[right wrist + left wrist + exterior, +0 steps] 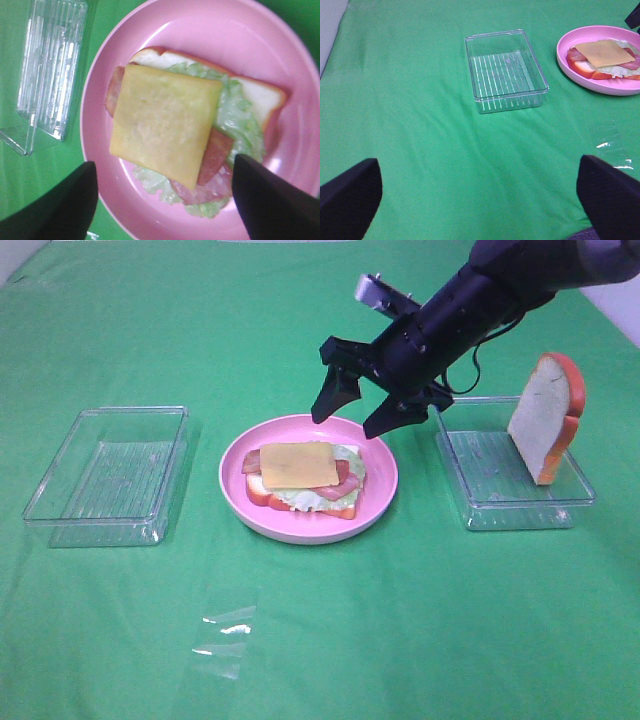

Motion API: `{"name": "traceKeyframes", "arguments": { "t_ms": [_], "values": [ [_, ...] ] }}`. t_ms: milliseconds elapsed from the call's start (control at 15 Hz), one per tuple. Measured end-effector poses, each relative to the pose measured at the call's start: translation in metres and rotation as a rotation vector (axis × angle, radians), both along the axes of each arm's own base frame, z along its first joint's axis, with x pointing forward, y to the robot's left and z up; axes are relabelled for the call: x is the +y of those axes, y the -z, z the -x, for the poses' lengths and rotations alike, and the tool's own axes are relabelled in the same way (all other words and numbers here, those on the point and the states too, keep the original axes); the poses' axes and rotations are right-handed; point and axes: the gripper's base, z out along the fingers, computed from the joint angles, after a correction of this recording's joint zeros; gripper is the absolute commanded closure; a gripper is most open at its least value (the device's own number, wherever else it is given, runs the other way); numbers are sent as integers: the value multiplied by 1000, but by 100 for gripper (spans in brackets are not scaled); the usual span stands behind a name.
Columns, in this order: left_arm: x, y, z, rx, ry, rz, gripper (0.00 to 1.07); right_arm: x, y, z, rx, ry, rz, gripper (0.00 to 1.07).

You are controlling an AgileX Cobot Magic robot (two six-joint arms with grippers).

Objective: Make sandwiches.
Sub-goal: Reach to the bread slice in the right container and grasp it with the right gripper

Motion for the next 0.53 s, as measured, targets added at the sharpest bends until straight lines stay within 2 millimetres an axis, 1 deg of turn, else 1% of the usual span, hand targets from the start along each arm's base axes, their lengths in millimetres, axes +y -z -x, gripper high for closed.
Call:
{"name": "traceKeyframes", "arguments": {
  "t_ms": [67,133,333,400,467,533],
  "values": [
    [0,0,0,0,0,0,9,-3,-6,-1,-3,6,34,23],
    [0,0,0,0,0,0,9,-9,-21,-2,-13,12,115,20],
    [0,0,0,0,0,0,9,-30,-68,-6,-48,106,337,20],
    [0,0,0,0,0,0,9,-34,-77,-6,-58,122,373,20],
    [0,0,0,0,0,0,9,-44,-105,-8,-91,147,472,20],
    [0,0,0,0,0,0,9,-46,-116,-10,-125,156,492,20]
  ]
}}
